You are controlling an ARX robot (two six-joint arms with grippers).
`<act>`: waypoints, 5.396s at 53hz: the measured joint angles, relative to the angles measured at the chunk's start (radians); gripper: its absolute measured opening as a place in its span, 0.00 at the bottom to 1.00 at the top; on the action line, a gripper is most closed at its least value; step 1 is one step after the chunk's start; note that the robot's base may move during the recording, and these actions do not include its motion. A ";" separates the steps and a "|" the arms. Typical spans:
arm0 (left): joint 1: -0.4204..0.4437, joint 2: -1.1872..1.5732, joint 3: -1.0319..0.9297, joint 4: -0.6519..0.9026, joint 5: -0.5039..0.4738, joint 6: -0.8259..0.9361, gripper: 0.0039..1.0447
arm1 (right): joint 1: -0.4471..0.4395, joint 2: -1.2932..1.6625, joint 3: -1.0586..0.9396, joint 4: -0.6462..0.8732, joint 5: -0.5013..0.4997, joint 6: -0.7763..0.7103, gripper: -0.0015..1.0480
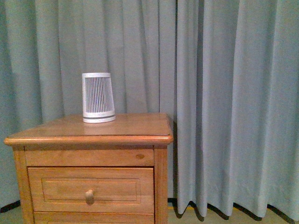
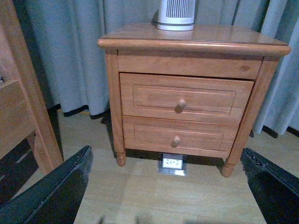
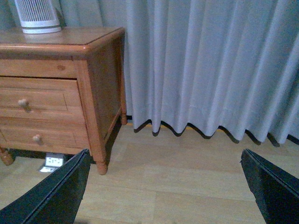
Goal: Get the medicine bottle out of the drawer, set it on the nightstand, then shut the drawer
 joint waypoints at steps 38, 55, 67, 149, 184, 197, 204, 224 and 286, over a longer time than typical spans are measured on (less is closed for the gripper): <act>-0.014 1.640 0.552 0.863 0.063 -0.143 0.94 | 0.000 0.000 0.000 0.000 0.000 0.000 0.93; -0.104 2.023 0.935 0.861 0.029 -0.138 0.94 | 0.000 0.000 0.000 0.000 0.000 0.000 0.93; -0.153 2.235 1.135 0.876 0.045 -0.135 0.94 | 0.000 0.000 0.000 0.000 0.000 0.000 0.93; -0.110 2.649 1.637 0.798 -0.027 0.057 0.49 | 0.000 0.000 0.000 0.000 0.000 0.000 0.93; -0.116 2.578 1.432 0.954 -0.072 0.068 0.24 | 0.000 0.000 0.000 0.000 0.000 0.000 0.93; -0.140 2.459 1.129 1.106 -0.129 0.071 0.24 | 0.000 0.000 0.000 0.000 0.000 0.000 0.93; -0.163 2.392 0.955 1.172 -0.163 0.072 0.24 | 0.000 0.000 0.000 0.000 0.000 0.000 0.93; -0.216 2.270 0.636 1.276 -0.212 0.059 0.24 | 0.000 0.000 0.000 0.000 0.000 0.000 0.93; -0.143 0.419 0.262 0.041 -0.315 0.139 0.94 | 0.000 0.000 0.000 0.000 0.000 0.000 0.93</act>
